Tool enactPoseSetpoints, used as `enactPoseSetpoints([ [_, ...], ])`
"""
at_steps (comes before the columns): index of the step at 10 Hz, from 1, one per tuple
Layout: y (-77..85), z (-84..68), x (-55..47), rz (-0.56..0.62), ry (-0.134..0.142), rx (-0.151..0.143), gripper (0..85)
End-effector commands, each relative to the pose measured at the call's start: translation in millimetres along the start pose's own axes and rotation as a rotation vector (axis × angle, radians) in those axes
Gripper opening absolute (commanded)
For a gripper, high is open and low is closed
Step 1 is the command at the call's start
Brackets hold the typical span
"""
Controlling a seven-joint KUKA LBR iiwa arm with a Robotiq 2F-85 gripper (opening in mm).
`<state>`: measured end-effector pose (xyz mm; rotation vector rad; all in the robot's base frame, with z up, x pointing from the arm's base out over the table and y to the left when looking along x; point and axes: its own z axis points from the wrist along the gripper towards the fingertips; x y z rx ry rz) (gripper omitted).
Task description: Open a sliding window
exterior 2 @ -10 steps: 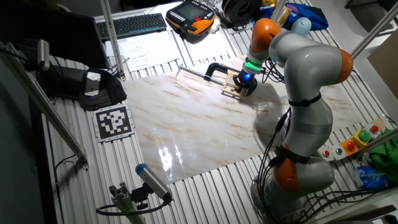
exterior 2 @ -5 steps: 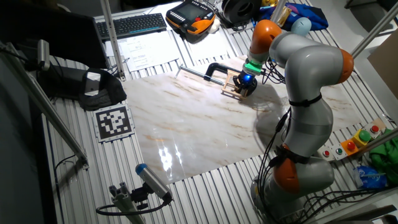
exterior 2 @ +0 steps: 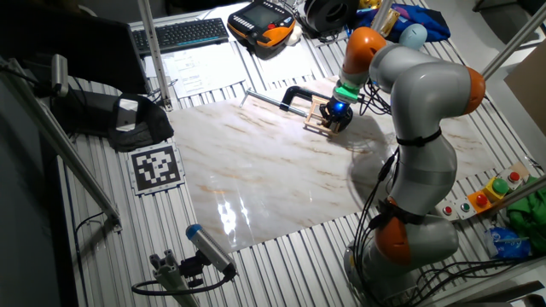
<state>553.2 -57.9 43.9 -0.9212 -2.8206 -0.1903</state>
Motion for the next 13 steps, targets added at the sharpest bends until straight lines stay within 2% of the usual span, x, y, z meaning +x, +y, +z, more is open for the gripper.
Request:
enactPoseSetpoints([
  [1, 0.0, 0.0, 0.0, 0.000, 0.000, 0.000, 0.0],
  [7, 0.6, -0.1, -1.3, -0.003, -0.004, 0.001, 0.0],
  [11, 1.0, -8.8, -3.5, -0.024, -0.012, 0.016, 0.0],
  [13, 1.6, -14.5, -2.3, -0.047, -0.024, 0.018, 0.0],
])
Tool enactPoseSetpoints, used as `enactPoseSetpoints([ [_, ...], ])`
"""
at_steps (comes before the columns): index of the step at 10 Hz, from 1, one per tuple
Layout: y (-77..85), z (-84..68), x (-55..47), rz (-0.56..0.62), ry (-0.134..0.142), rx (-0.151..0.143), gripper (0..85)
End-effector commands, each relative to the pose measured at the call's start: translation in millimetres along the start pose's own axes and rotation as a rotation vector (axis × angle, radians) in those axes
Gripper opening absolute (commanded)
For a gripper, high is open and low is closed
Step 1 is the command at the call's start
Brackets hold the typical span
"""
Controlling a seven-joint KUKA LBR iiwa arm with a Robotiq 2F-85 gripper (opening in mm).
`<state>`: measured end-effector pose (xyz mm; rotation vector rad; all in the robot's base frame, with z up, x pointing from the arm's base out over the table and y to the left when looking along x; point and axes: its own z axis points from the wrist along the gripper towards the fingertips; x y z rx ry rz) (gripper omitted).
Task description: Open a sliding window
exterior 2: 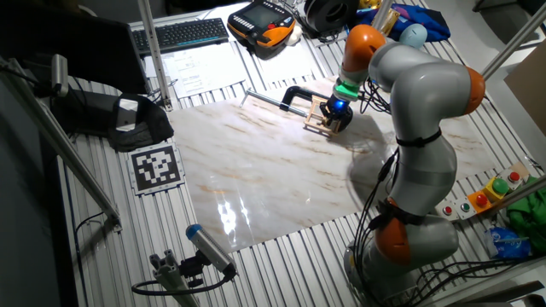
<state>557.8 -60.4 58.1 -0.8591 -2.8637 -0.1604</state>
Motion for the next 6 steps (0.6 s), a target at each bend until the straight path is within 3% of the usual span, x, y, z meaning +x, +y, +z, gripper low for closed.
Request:
enactPoseSetpoints([
  [1, 0.6, -4.2, 0.3, -0.010, -0.005, 0.000, 0.0],
  [6, 3.2, -21.3, 1.9, -0.093, -0.053, 0.011, 0.0],
])
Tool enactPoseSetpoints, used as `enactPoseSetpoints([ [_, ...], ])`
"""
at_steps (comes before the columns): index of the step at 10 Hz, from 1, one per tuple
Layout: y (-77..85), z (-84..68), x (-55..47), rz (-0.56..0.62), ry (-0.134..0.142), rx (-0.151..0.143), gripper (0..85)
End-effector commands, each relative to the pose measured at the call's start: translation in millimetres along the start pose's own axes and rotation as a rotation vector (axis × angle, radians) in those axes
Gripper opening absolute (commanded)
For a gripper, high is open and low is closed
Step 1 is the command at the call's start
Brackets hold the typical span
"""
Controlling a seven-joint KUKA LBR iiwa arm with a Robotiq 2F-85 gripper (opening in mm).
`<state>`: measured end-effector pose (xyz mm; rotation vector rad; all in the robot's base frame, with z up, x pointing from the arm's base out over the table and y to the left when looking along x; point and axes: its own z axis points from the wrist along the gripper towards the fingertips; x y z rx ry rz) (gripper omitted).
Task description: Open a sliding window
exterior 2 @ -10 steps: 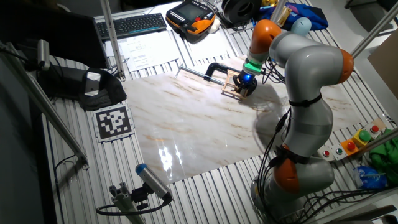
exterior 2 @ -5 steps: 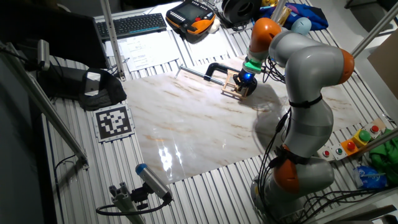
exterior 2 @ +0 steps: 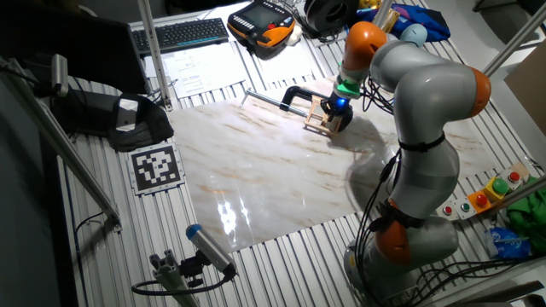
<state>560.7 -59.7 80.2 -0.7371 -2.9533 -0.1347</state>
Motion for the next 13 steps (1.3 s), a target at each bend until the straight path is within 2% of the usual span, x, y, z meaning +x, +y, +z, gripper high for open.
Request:
enactPoseSetpoints([
  [1, 0.6, -1.9, 0.0, -0.007, -0.001, 0.001, 0.0],
  [8, 3.2, -22.2, 3.8, -0.118, -0.054, 0.015, 0.0],
  [10, 3.1, -25.0, 5.9, -0.137, -0.067, 0.002, 0.0],
  [11, 2.6, -27.0, 7.6, -0.139, -0.064, -0.015, 0.0],
  [13, 4.6, -31.4, 11.4, -0.154, -0.067, -0.015, 0.0],
])
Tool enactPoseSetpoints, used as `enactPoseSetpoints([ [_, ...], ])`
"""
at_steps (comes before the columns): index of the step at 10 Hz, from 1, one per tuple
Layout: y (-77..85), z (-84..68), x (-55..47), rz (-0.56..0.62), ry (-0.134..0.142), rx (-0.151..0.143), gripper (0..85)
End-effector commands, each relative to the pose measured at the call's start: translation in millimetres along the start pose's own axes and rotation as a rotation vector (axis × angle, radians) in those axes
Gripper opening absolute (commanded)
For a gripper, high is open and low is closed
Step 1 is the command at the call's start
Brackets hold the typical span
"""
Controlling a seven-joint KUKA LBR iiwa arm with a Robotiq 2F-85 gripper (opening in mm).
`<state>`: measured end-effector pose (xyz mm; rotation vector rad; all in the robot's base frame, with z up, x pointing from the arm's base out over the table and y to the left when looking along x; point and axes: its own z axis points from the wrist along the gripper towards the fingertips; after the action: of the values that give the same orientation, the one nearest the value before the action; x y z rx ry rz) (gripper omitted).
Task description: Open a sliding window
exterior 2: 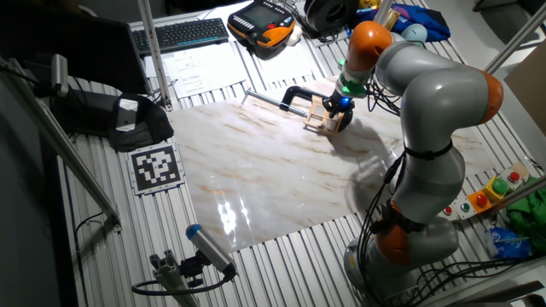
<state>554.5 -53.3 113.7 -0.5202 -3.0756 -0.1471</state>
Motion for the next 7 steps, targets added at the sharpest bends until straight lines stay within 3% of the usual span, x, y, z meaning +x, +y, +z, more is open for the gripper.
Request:
enactPoseSetpoints([
  [1, 0.5, -1.3, 0.8, -0.005, -0.001, -0.002, 0.0],
  [4, 5.1, -6.4, 1.6, -0.041, -0.015, 0.012, 0.0],
  [7, 6.9, -14.4, 0.4, -0.077, -0.005, 0.012, 0.0],
])
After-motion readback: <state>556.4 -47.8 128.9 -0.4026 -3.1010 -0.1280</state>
